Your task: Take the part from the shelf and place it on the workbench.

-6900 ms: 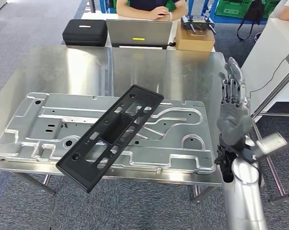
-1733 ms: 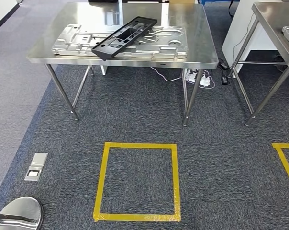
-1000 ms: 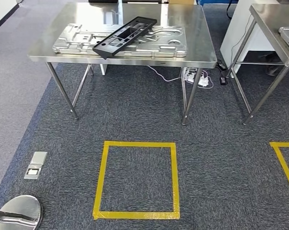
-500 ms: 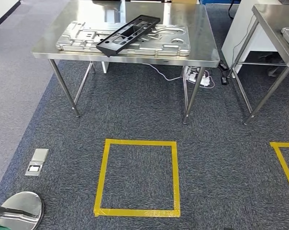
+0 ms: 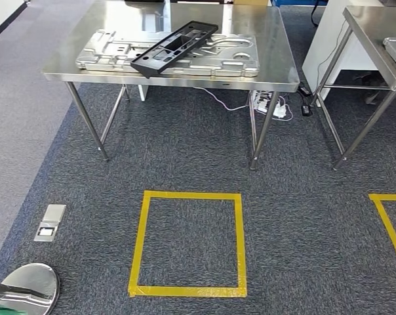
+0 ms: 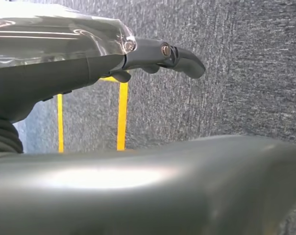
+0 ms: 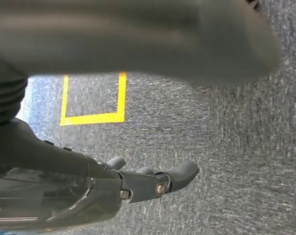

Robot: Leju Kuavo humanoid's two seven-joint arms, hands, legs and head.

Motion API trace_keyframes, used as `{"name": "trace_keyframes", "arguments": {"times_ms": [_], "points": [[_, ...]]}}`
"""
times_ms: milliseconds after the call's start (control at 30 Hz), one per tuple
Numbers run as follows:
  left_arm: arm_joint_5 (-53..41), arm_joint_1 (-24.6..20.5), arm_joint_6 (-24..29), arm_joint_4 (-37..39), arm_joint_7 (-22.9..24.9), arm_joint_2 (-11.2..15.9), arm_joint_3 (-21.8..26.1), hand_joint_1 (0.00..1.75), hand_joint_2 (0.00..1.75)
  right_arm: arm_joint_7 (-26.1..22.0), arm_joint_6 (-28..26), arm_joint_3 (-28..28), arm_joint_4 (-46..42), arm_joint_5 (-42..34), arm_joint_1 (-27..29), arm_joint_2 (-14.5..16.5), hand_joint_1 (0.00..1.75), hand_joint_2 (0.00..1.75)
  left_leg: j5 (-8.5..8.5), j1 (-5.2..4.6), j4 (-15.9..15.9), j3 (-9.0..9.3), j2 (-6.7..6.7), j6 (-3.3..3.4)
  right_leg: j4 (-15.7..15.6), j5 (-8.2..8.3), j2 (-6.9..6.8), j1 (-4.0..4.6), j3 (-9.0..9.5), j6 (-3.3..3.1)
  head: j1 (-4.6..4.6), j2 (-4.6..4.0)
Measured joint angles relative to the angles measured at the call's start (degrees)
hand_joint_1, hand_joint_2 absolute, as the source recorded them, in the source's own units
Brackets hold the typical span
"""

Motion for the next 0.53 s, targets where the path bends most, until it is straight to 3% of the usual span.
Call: {"name": "trace_keyframes", "arguments": {"times_ms": [533], "points": [[16.3,2.8,3.2,-3.8,3.4,1.7,-23.7,0.0,0.0,-1.9,-0.8,12.8,-1.7,-9.5,3.9,0.0,0.0,0.0,0.0,0.19,0.0,-0.02,0.0,-0.01,0.0,-0.01,0.0,0.15,0.0,-0.01,0.0,0.0]]}}
